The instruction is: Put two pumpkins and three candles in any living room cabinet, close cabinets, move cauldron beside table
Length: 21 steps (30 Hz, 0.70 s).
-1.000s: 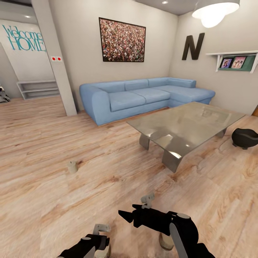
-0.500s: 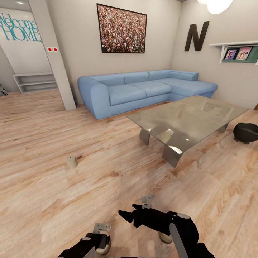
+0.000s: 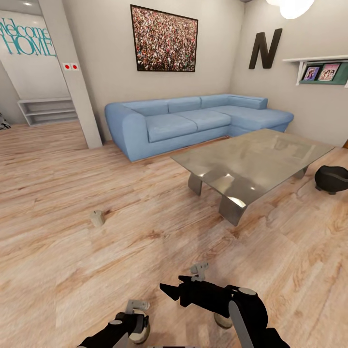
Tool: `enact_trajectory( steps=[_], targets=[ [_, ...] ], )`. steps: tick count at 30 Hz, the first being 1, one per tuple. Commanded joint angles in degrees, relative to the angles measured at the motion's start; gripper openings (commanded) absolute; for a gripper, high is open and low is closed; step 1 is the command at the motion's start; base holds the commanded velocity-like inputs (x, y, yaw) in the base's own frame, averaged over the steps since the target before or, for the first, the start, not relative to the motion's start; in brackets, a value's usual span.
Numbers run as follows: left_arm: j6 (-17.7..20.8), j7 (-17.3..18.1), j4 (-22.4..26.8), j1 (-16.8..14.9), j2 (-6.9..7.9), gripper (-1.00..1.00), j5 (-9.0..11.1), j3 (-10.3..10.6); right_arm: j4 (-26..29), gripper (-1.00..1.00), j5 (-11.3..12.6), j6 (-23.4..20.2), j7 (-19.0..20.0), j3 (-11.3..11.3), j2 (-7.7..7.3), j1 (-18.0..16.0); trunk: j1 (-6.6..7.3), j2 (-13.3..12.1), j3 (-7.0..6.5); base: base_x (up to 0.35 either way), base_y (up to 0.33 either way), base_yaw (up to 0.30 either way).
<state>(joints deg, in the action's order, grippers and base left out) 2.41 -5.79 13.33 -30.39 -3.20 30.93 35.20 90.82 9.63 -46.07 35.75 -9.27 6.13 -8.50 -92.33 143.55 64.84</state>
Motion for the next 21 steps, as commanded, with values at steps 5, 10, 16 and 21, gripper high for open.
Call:
enact_trajectory(
  steps=[5,10,16,21],
  targets=[
    [0.7,-0.1,-0.1,0.0,0.04,1.0,0.4,0.3,0.0,1.0,0.3,-0.4,-0.1,0.1,0.02,0.0,-0.01,0.0,0.27,0.0,0.0,0.0],
    [1.1,-0.1,-0.2,-0.2,0.09,1.0,0.7,0.2,0.0,1.0,0.3,-0.4,-0.1,0.5,-0.28,0.0,-0.12,0.1,1.15,0.0,0.0,0.0],
    [1.3,-0.5,0.0,-0.5,0.11,1.0,0.8,0.1,-0.1,1.0,0.2,-0.4,-0.1,0.7,-0.4,0.0,-0.12,0.1,1.15,0.0,0.0,0.0],
    [1.2,-0.4,0.1,-0.9,0.43,1.0,0.9,0.1,-0.2,1.0,0.2,-0.4,-0.1,0.8,-0.47,0.0,-0.12,0.1,1.15,0.0,0.0,0.0]
  ],
)
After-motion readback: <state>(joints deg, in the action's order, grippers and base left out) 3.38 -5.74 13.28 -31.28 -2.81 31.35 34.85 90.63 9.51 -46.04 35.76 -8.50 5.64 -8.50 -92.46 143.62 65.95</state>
